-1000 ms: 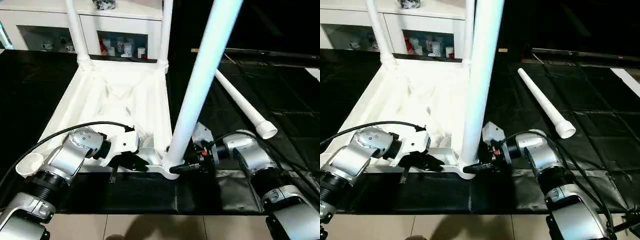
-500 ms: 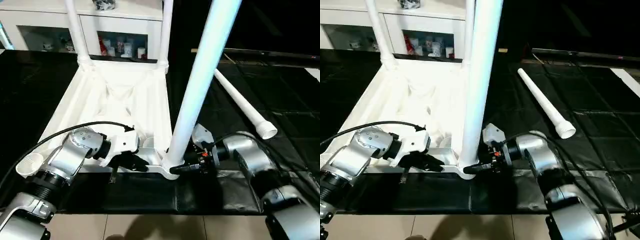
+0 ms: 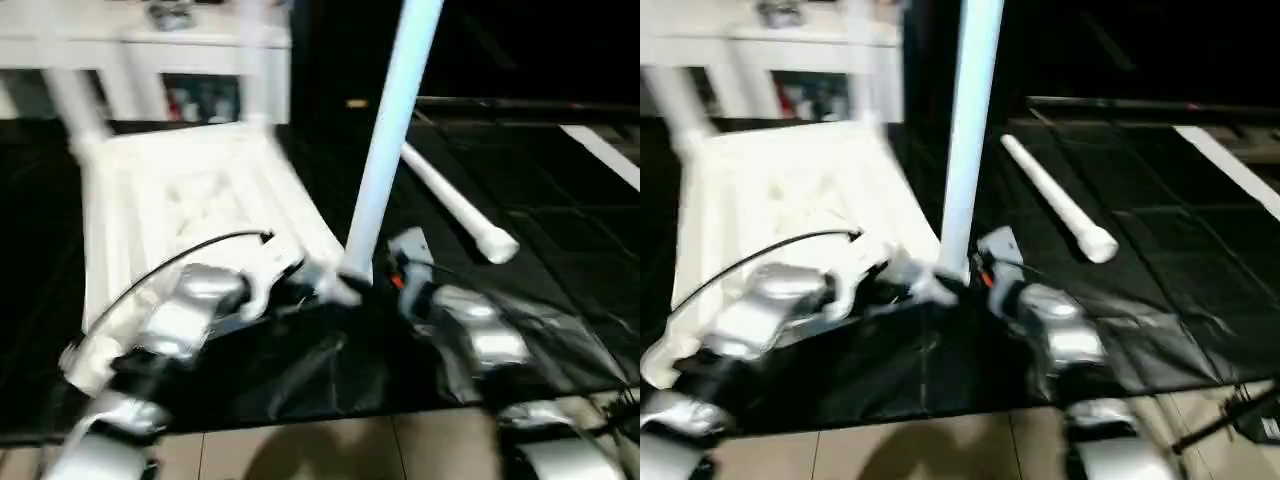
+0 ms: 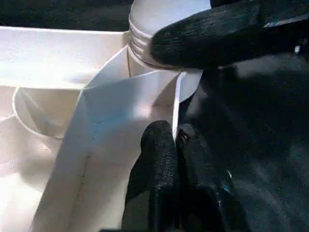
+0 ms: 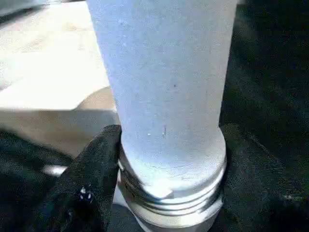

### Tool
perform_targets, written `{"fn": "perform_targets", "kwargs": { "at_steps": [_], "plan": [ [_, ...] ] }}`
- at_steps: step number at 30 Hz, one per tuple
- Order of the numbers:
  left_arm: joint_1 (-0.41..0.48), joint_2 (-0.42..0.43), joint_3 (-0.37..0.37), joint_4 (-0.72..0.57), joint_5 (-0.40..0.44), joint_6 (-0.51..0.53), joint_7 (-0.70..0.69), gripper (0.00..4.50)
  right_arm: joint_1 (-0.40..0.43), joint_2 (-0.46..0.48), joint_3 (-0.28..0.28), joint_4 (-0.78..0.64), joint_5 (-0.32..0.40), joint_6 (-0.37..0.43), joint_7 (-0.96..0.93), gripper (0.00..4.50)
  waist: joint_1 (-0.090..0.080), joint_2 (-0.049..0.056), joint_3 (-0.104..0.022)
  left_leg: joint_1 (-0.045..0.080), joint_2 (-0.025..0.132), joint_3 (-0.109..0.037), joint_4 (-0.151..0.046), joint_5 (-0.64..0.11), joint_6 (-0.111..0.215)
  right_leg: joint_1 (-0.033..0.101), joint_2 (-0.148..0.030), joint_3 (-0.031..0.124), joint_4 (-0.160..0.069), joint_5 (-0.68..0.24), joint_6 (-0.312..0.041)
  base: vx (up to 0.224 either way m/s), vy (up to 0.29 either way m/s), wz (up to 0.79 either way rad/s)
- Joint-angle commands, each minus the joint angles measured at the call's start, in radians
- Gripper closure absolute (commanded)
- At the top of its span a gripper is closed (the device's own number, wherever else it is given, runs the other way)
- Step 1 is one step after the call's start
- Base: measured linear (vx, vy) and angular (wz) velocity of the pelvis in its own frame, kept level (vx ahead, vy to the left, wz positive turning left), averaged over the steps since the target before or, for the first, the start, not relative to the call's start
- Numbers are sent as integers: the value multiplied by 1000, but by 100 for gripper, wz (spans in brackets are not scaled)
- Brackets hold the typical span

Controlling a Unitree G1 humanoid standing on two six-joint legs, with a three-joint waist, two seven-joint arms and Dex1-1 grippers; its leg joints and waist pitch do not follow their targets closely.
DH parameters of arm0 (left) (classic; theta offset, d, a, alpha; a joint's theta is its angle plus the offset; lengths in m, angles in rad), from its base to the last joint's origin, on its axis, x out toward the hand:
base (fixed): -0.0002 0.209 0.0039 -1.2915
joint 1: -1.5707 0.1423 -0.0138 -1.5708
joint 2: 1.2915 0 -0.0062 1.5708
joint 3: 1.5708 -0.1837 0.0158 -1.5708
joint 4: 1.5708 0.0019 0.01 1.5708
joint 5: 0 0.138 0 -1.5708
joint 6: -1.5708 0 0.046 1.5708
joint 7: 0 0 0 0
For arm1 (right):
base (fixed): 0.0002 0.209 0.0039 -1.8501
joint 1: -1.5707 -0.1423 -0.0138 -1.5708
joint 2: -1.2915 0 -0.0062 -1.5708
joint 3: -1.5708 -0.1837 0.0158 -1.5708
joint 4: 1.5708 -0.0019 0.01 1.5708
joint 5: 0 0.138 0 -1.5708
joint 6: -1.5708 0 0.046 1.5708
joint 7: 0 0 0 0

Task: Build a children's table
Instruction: Rotate leg to tighten

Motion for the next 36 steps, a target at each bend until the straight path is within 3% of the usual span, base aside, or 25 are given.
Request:
{"fn": "perform_targets", "kwargs": {
  "at_steps": [1,2,4,5,6,11,13,17,19,26,30,36],
  "plan": [
    [-59,-70,9,10,-4,-11,123,450,-6,103,86,47,-34,14,6,176,2,8,-58,-1,-21,13,-66,-427,-10,34,-24,15,-106,-531,-88,0,0,0],
    [-64,-74,10,14,-2,-7,129,450,-8,106,87,45,-34,8,12,176,4,9,-61,-2,-19,13,-66,-421,-6,35,-24,17,-102,-502,-96,0,0,0],
    [-66,-74,2,11,8,4,130,450,-6,113,75,38,-24,11,6,121,6,9,-63,-9,-15,17,-69,-382,12,41,-22,22,-92,-385,-133,0,0,0],
    [-65,-73,-2,10,11,4,125,450,-5,113,72,34,-22,11,4,107,6,9,-63,-9,-15,17,-69,-382,12,41,-22,22,-92,-385,-133,0,0,0],
    [-58,-68,-9,0,16,11,116,450,-2,114,58,27,-13,10,-3,107,7,10,-64,-11,-15,20,-67,-359,19,44,-20,24,-86,-324,-158,0,0,0],
    [-45,-49,-17,-11,8,11,85,450,7,96,37,14,-5,2,-2,56,11,14,-64,-13,-14,23,-68,-317,24,50,-23,26,-83,-285,-176,0,0,0],
    [-38,-25,-28,-7,11,-23,41,450,25,56,45,6,-6,-47,48,23,11,7,-62,-13,-13,23,-70,-330,20,50,-24,26,-86,-316,-170,0,0,0],
    [-21,15,-44,-21,3,-52,-29,450,59,-6,54,-30,-6,-81,136,5,15,9,-63,-13,-12,22,-70,-329,29,53,-24,26,-86,-310,-166,0,0,0],
    [4,71,-65,-42,-2,-82,-118,450,83,-79,54,-72,9,-108,254,5,15,7,-64,-14,-10,24,-68,-305,39,55,-24,27,-82,-263,-188,0,0,0],
    [29,167,-98,-43,-14,-189,-280,450,78,-206,53,-126,57,-121,493,5,24,10,-64,-12,-8,26,-66,-299,51,54,-24,28,-79,-254,-206,0,0,0],
    [34,247,-137,-55,-29,-276,-435,450,54,-287,95,-140,58,-137,690,5,33,13,-65,-9,-5,26,-66,-298,54,53,-24,28,-75,-234,-215,0,0,0],
    [39,298,-170,-76,-45,-325,-560,450,9,-320,154,-98,22,-155,813,5,52,12,-67,-6,-2,29,-63,-268,45,54,-25,28,-64,-183,-240,0,0,0]
  ]
}}
